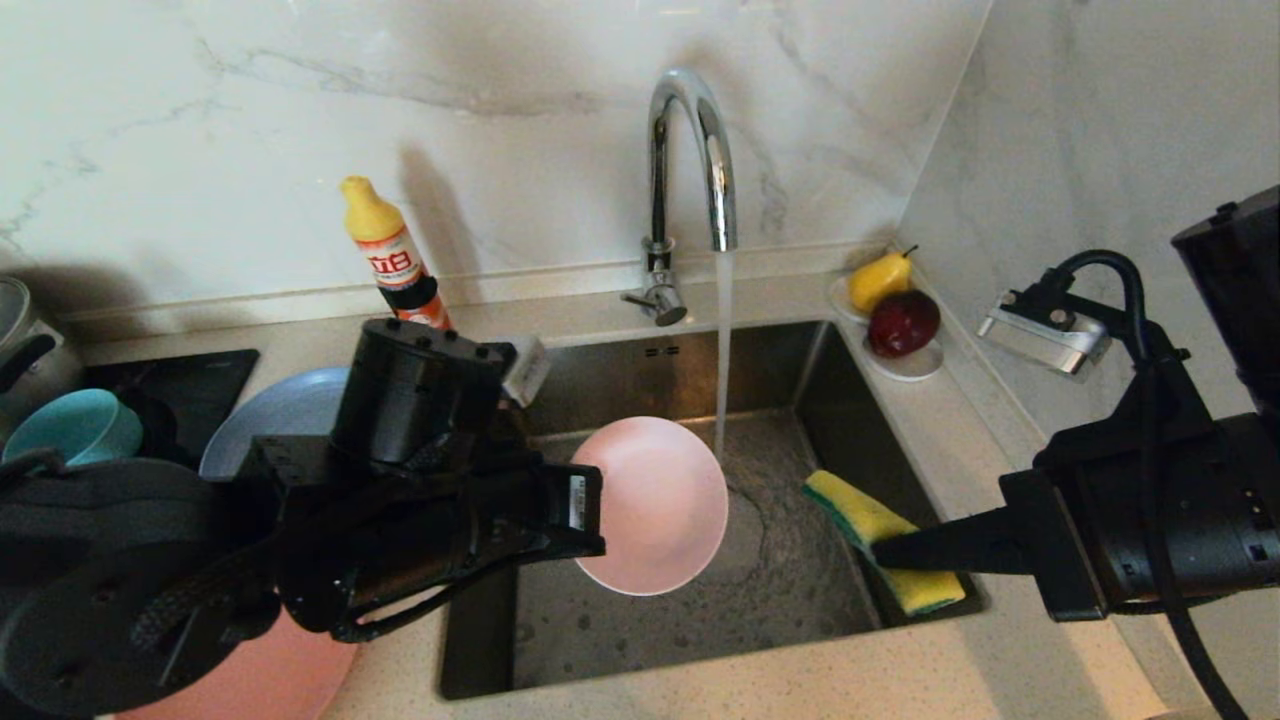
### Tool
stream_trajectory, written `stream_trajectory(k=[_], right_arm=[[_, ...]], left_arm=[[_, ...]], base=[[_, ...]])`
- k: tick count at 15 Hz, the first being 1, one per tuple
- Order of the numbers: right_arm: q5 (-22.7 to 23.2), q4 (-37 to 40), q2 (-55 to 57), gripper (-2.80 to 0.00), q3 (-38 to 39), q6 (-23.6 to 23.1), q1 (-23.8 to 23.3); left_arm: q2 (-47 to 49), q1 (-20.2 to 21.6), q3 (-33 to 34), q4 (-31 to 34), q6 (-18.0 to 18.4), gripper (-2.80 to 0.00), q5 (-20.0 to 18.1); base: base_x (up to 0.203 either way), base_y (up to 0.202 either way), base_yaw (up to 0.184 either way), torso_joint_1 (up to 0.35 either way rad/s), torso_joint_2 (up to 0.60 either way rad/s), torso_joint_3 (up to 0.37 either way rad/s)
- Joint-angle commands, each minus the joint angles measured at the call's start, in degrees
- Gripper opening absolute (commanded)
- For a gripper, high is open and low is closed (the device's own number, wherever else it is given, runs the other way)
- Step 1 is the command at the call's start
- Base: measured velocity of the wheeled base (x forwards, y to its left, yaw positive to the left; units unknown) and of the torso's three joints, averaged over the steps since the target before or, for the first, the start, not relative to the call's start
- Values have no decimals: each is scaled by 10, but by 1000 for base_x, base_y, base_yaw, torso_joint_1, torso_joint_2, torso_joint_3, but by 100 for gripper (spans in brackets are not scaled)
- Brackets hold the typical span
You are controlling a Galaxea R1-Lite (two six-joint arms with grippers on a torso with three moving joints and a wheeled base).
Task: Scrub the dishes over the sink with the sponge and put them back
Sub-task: Wipe the bowl
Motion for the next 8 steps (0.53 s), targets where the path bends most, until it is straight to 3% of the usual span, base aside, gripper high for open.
stream_trajectory(k=[1,4,8], right_arm=[[2,6,33,-280,-24,4,14],[7,32,73,-280,-57,8,31],[21,46,129,-280,-97,19,49]], left_arm=[[49,-33,-22,-4,-12,-280,36],[95,-49,-63,-43,-55,-280,144],[88,-49,-64,-59,-57,-280,160]], base=[[0,0,0,0,0,0],[0,0,0,0,0,0],[0,0,0,0,0,0]])
